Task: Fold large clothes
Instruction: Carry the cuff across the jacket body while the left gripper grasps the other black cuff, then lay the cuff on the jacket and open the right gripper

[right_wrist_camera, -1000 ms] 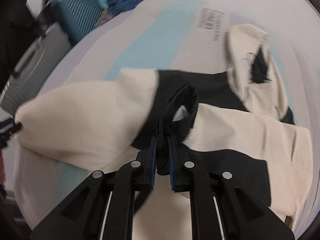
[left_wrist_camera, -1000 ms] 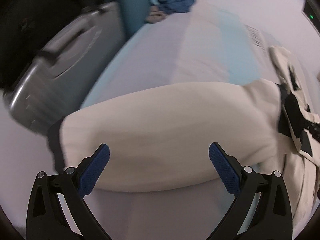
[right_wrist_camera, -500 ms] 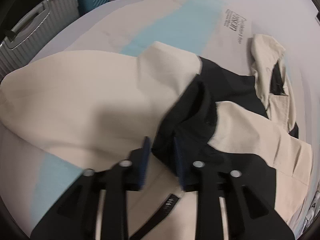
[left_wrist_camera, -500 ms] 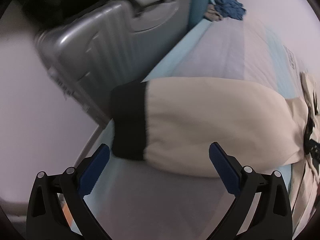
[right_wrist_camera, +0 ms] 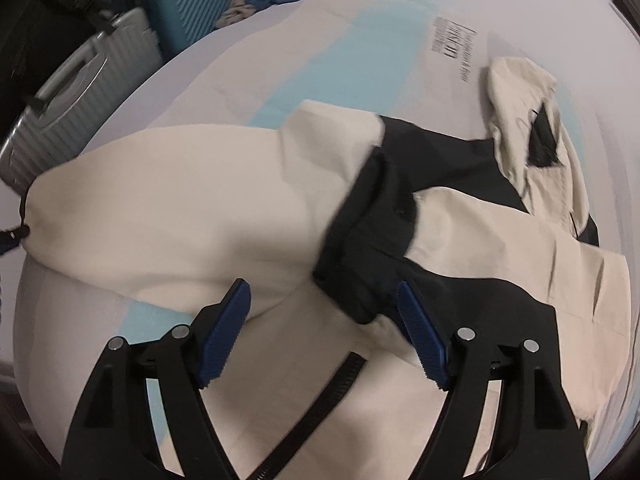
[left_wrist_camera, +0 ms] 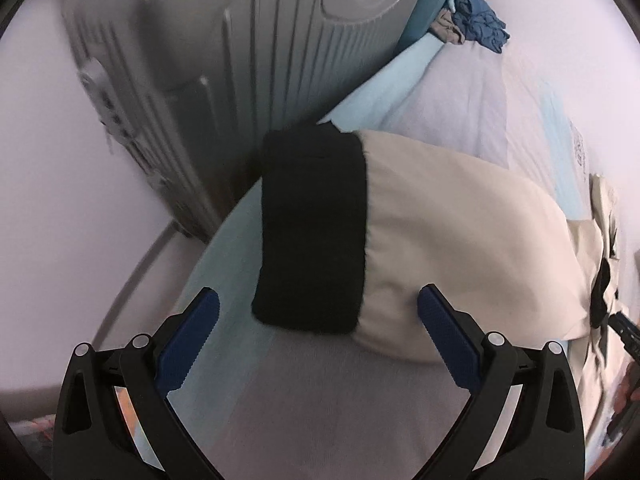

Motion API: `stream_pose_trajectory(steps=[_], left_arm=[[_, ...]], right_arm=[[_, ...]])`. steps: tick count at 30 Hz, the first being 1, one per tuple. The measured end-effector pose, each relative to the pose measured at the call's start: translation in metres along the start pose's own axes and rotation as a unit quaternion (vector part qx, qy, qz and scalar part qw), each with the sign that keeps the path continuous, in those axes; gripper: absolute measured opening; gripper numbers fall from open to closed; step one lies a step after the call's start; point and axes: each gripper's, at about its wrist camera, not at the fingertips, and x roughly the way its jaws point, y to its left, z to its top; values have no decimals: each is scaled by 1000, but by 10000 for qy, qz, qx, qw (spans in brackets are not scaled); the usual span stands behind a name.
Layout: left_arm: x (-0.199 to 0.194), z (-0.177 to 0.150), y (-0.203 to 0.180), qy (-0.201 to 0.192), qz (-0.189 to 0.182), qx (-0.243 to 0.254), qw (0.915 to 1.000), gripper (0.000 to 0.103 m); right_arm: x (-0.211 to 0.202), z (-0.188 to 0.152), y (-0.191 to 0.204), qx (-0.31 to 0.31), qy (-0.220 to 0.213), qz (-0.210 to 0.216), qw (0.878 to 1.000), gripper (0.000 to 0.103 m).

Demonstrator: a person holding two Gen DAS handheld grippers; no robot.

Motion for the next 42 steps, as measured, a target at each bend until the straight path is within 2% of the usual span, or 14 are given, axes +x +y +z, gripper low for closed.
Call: stream_pose_trajectory(steps=[3,5,7,9,13,17,23,29,37,40,42], left_arm=[[15,9,-3,87,-83,32,9999,97],[18,11,-6,84,-118,154,9998,92],[20,12,-9,132,-203,227,9994,78],[20,12,-13,149,-161,284,9994,75],[20,11,-15,190,-190,276,9993,61],[13,11,-23,128,-47,359,9993,54],[-16,7,-44,-219,166,341,9990,50],[-49,3,-93,-554,151,530,9969,49],[-79,-2,-191,-778,-78,1030,9916,49],[-83,-9,-235,-774,-139,1188,9898,49],[-83,-16,-258,-795,-110,1335,9878,49]], right_arm=[[-4,4,-14,101,-42,-42,9999,73],[-5,6,-20,140,-53,-58,9999,73],[-4,7,-24,185,-55,-39,9998,73],[-4,8,-26,188,-68,-25,9998,73],[-2,10,-26,208,-95,35,9997,73],[-3,12,-27,254,-147,82,9995,73],[-7,12,-33,338,-198,118,9992,73],[-17,6,-52,543,-266,105,9981,75],[-41,-9,-97,743,-396,9,9965,75],[-54,-18,-124,894,-500,-90,9947,84],[-60,-25,-140,990,-531,-147,9936,84]])
